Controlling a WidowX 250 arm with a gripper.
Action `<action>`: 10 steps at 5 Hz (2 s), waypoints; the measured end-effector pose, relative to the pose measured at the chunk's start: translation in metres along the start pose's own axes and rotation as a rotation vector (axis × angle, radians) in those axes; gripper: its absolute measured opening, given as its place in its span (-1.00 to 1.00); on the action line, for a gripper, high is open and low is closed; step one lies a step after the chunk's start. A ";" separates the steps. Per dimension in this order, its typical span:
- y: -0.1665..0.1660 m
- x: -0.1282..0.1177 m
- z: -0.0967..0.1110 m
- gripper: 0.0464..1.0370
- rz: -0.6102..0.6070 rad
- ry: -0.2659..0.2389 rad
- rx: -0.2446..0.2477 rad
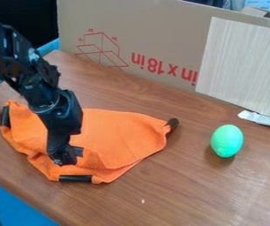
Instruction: Unfold the cloth from bottom left to upper right
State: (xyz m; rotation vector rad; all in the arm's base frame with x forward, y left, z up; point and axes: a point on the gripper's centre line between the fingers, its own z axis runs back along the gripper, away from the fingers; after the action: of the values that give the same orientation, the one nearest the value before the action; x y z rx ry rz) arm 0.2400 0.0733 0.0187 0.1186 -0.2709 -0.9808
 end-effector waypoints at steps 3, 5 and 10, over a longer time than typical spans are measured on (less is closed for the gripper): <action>0.002 -0.001 -0.014 0.82 -0.001 -0.001 0.006; -0.001 0.002 -0.015 -0.38 -0.021 -0.022 -0.002; 0.025 -0.001 0.025 -0.99 0.079 -0.097 0.051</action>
State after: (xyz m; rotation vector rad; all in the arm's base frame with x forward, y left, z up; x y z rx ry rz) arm 0.2527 0.0889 0.0480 0.1060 -0.3867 -0.9029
